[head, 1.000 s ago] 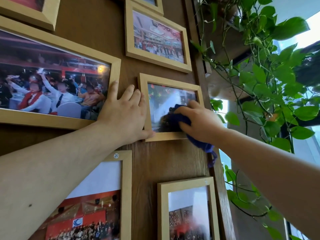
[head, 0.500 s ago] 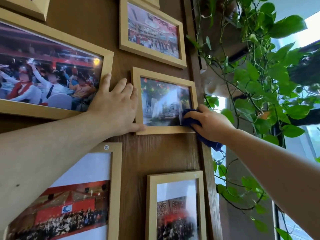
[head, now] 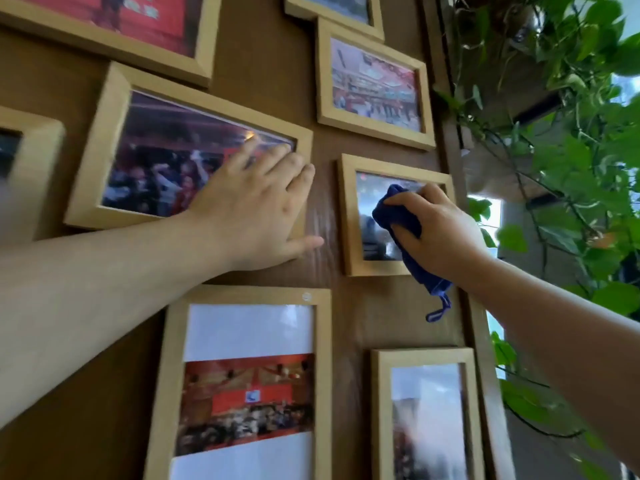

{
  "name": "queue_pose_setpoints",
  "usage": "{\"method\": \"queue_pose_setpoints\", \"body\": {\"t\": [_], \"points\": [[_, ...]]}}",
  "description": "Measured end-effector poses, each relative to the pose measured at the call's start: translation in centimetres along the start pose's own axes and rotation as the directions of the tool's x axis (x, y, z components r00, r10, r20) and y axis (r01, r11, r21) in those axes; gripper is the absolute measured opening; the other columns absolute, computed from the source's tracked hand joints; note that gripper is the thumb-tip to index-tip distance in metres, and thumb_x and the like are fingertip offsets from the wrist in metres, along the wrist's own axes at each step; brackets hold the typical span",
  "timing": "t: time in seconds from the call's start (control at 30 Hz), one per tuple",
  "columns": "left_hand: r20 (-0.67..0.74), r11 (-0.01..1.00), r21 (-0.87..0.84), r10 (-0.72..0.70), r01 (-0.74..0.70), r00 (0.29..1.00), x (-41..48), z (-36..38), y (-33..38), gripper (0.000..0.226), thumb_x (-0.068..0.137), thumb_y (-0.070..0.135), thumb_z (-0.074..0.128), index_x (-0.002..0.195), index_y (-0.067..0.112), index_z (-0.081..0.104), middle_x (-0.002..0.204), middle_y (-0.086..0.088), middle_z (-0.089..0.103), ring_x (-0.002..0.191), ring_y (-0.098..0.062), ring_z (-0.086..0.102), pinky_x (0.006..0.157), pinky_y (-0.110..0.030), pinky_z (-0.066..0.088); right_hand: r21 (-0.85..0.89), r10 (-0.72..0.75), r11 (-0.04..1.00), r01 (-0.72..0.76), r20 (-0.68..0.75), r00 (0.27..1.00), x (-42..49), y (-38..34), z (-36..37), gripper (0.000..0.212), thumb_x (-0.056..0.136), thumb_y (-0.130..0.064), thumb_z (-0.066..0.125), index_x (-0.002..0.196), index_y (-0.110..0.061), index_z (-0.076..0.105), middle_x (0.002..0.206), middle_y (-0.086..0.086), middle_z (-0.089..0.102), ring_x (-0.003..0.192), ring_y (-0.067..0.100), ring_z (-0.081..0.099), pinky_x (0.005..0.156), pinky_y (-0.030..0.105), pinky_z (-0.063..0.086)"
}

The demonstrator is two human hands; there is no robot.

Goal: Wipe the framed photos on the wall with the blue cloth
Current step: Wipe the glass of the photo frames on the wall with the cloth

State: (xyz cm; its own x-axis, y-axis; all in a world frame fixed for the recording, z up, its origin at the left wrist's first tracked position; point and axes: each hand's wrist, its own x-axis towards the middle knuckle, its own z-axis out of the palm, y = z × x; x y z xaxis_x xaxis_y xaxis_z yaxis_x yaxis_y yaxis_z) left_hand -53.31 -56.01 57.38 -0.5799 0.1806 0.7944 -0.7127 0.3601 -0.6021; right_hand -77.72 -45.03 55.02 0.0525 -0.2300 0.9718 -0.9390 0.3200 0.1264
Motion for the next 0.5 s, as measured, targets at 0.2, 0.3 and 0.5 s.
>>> {"method": "queue_pose_setpoints", "body": {"t": [0.2,0.3,0.5], "points": [[0.032,0.998,0.058,-0.038,0.036,0.999,-4.5,-0.7,-9.1,0.099,0.077,0.075,0.022,0.140,0.001,0.038,0.144,-0.022,0.044,0.135,-0.036,0.036,0.113,-0.055,0.025,0.114,-0.039,0.992,0.050,-0.093,0.995,4.4,-9.2,-0.4,0.039,0.087,-0.032,0.057,0.125,-0.033,0.049,0.111,0.003,0.049,0.082,0.028,0.056,0.062,0.042,0.052],[0.076,0.992,0.110,-0.066,0.058,0.995,-6.8,-1.2,-12.5,0.101,0.078,0.077,0.019,0.143,0.002,0.033,0.148,-0.020,0.039,0.139,-0.034,0.031,0.115,-0.053,0.023,0.180,-0.044,0.981,0.066,-0.124,0.991,6.1,-13.6,-0.3,0.036,0.087,-0.034,0.057,0.122,-0.035,0.049,0.109,0.001,0.049,0.080,0.028,0.056,0.059,0.041,0.052],[0.216,0.988,0.078,-0.150,0.136,0.965,-8.7,-1.2,-15.4,0.109,0.073,0.085,0.020,0.151,0.010,0.003,0.161,-0.007,0.008,0.147,-0.023,0.002,0.119,-0.050,0.007,0.132,-0.076,0.987,0.091,-0.118,0.990,8.3,-19.7,0.2,0.038,0.088,-0.039,0.054,0.125,-0.037,0.044,0.110,0.000,0.046,0.085,0.023,0.054,0.057,0.030,0.044]]}}
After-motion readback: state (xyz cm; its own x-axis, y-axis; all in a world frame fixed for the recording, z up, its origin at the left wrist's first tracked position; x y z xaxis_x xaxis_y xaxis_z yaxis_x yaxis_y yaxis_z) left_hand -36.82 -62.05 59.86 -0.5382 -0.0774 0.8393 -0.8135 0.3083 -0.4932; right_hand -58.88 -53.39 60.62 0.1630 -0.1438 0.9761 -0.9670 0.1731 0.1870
